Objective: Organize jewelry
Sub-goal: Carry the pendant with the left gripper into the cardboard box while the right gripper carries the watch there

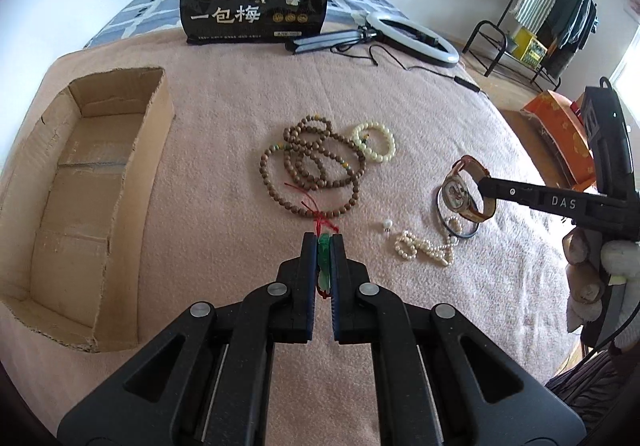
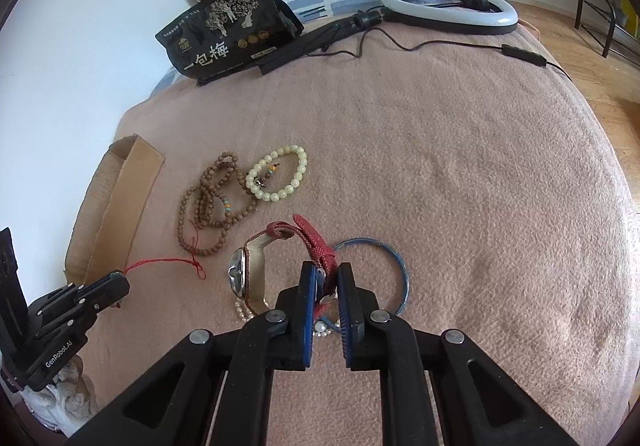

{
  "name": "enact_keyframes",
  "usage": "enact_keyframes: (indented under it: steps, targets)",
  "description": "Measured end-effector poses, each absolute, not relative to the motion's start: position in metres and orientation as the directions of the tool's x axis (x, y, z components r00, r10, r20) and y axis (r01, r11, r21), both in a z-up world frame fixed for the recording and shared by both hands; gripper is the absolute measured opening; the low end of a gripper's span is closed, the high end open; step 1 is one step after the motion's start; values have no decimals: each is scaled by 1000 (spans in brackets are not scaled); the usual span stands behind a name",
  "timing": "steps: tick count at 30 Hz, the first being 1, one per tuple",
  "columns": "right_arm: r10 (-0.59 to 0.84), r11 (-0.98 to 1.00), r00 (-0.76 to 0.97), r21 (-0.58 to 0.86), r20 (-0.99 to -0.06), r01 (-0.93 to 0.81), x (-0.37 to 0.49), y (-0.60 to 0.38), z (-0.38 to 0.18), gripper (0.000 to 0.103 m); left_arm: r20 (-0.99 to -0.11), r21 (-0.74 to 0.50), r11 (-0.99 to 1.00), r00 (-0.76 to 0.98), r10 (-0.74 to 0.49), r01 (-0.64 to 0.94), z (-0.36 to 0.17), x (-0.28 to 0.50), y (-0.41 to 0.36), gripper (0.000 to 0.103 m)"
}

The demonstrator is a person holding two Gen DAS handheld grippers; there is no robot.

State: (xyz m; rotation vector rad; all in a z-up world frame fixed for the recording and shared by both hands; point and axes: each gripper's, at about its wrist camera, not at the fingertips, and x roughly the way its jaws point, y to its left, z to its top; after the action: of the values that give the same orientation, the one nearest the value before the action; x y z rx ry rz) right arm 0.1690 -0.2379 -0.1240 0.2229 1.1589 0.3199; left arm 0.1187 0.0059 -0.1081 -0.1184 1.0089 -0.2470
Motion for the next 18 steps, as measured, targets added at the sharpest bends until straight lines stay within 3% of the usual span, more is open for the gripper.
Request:
enact_keyframes:
  steps: [18]
  targets:
    - [386, 916, 467, 271, -796, -296, 153, -177, -63, 8, -693, -267, 964, 691, -206, 20, -39, 115, 79, 4]
